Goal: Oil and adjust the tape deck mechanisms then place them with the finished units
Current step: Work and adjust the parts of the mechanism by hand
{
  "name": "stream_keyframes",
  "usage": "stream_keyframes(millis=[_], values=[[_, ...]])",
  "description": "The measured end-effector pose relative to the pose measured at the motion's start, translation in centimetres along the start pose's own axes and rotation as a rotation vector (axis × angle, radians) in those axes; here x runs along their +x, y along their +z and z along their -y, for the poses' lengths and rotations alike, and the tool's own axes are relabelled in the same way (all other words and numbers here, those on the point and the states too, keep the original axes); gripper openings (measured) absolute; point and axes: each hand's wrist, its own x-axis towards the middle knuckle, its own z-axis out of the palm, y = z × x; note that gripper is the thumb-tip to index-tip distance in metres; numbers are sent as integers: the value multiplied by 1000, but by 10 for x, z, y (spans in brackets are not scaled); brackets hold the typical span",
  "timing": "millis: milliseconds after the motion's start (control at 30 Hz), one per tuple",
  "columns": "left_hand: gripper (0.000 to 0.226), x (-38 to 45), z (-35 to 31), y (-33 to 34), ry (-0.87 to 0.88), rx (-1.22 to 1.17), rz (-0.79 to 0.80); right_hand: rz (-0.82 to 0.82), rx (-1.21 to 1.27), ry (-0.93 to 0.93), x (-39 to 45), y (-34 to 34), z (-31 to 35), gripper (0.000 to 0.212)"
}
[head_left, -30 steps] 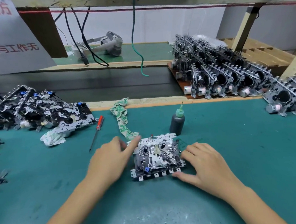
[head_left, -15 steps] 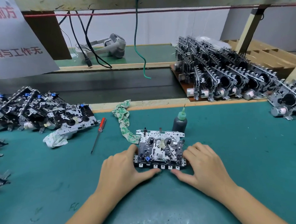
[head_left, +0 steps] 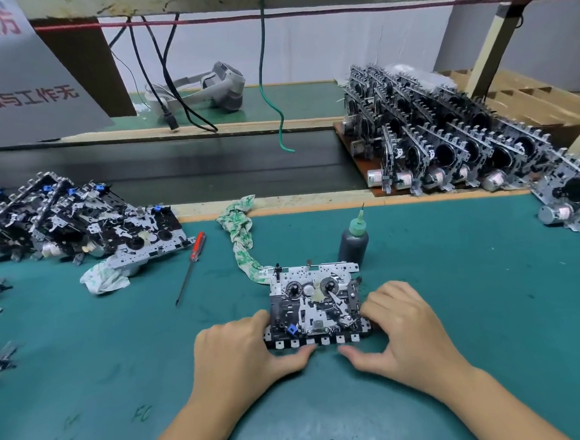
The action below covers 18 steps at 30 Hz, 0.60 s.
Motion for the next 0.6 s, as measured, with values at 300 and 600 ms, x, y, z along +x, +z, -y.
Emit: stream_keyframes(millis=[300, 600], values=[[62, -1, 5, -4, 95, -34, 21, -49, -98, 5, -1, 0, 3, 47], [62, -8, 1, 1, 74, -65, -9, -26, -26, -9, -3, -2, 2, 53]])
